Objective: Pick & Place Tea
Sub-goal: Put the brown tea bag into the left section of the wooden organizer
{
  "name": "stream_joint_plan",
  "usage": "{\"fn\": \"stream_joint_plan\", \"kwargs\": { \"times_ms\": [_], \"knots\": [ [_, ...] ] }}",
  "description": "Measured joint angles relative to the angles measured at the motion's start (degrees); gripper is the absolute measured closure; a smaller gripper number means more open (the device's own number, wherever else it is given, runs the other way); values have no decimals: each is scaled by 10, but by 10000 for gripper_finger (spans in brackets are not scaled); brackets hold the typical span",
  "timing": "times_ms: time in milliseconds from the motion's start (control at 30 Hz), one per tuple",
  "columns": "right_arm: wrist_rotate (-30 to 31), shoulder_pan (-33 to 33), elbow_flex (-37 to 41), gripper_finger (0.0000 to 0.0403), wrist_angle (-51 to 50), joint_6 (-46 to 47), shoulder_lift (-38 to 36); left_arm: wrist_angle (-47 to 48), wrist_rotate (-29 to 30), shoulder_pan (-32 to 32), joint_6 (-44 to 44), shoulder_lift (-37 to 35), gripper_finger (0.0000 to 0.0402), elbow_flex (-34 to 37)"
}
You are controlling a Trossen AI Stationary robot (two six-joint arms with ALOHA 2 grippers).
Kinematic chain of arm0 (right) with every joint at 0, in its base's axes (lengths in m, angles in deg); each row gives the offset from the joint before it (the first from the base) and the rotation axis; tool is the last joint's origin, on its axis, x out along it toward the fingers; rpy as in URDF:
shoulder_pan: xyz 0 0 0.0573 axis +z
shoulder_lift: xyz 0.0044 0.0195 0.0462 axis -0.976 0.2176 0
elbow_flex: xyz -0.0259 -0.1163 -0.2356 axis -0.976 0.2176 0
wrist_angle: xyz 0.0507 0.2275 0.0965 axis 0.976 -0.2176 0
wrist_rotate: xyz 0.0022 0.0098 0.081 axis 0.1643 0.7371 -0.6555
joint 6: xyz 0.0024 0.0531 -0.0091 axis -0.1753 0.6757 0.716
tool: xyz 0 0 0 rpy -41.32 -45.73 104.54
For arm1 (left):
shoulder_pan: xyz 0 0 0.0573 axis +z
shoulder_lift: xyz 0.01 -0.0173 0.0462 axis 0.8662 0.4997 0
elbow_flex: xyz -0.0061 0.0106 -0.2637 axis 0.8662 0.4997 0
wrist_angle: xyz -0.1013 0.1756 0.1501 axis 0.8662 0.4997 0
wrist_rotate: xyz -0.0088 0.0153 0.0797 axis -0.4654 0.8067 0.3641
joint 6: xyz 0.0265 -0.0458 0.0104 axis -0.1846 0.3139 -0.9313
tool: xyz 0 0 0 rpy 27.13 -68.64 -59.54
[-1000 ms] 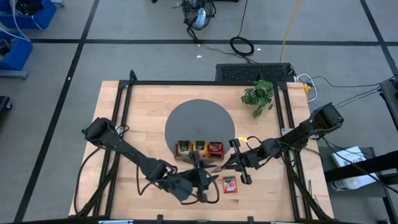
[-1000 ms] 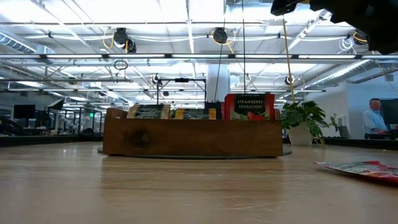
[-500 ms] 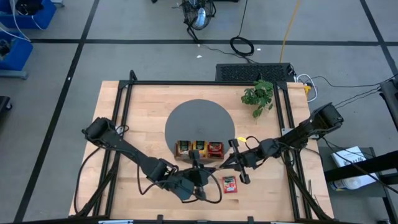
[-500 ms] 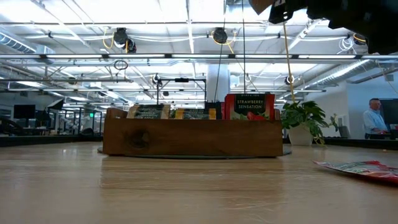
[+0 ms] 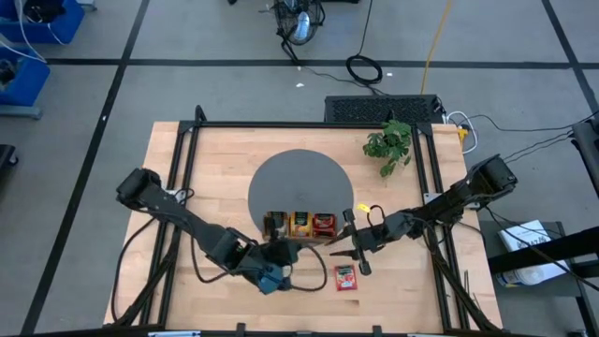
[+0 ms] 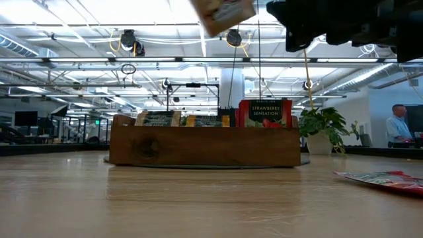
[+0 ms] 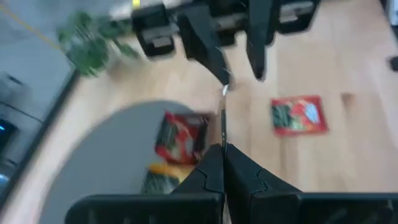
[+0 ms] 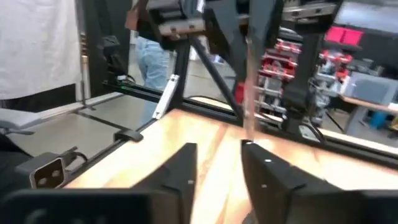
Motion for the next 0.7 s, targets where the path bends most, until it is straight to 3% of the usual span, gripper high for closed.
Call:
{"fn": "stream_joint_plan", "kwargs": {
  "times_ms": [167,300,467,700],
  "knots": [
    [8,0,0,222,-21,23,0,94,-54,-2,78,-32,400,0],
    [22,0,0,191,-41,44,0,176,-100,8,124,-38,400,0],
    [20,7,0,182,-112,83,0,228,-145,30,136,-31,401,0],
    [23,43,0,191,-144,77,0,258,-148,64,114,-17,401,10]
  ]
}}
